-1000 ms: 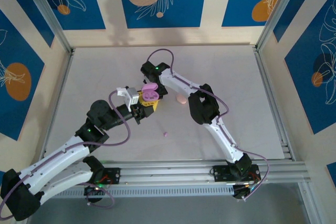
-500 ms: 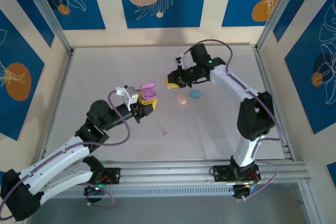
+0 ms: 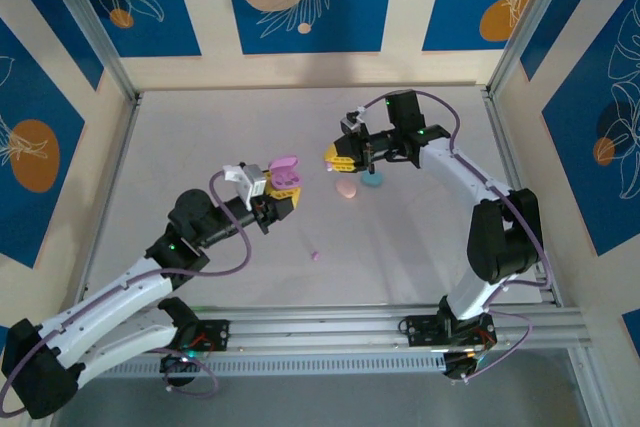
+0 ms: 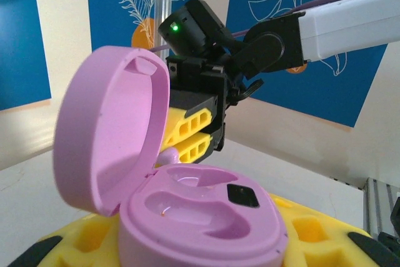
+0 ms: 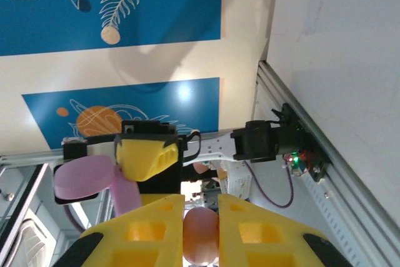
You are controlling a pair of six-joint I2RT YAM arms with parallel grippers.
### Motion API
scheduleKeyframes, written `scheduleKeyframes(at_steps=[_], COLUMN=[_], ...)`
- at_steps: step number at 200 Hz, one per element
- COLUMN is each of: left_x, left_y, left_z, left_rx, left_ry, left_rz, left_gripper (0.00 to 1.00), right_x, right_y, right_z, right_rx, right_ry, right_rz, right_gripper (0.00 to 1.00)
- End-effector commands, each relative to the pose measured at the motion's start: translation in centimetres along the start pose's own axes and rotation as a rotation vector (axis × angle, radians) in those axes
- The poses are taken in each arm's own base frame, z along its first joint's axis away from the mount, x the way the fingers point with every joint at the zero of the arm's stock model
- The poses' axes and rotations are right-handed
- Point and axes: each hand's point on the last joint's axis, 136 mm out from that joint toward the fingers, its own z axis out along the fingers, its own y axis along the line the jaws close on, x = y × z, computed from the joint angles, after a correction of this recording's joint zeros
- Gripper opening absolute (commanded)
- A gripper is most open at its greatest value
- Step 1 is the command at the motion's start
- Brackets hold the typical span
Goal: Insert the wireless bluetooth earbuds into the charging case
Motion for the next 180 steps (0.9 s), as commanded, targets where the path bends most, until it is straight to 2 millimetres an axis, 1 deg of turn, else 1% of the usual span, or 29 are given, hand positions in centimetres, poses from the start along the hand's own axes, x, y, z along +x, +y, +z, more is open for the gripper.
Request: scheduleKeyframes(at_steps=[1,30,57,82,115,150,180], left_x=[-1.3,-0.9,-0.5,-0.2,0.3,0.3,0.6], left_y=[0.0,0.2,0.2,0.3,0.3,0.0,0.0], left_z=[0.1,0.3,0.5,0.7,1.0,1.3,1.7], left_rx=[-0.010,-0.013,-0.013,-0.012,-0.002,0.022,0.031], left_ry=[-0.034,-0.025,-0.013,-0.004,0.008,-0.016,-0.017], left_rz=[0.036,0.036,0.040,0.045,0.070,0.103,0.121], left_gripper=[0.20,0.20,0.20,0.20,0.20,0.19,0.19], right_x=[1.4,0.8,0.3,0.4,0.8,1.3,2.0], right_y=[2.0,1.6,0.7,0.4,0.9,2.0,2.7], right_z=[-0.4,-0.6,-0.6,-0.6,-0.7,-1.3,-1.9], right_rx=[-0.036,0.001,0.044,0.059,0.052,0.071,0.063], right_ry=[0.033,-0.015,-0.076,-0.100,-0.103,-0.146,-0.144], right_rz=[0.040,0.095,0.155,0.179,0.144,0.034,0.030], right_gripper=[0.18,0.18,0.18,0.18,0.18,0.18,0.18])
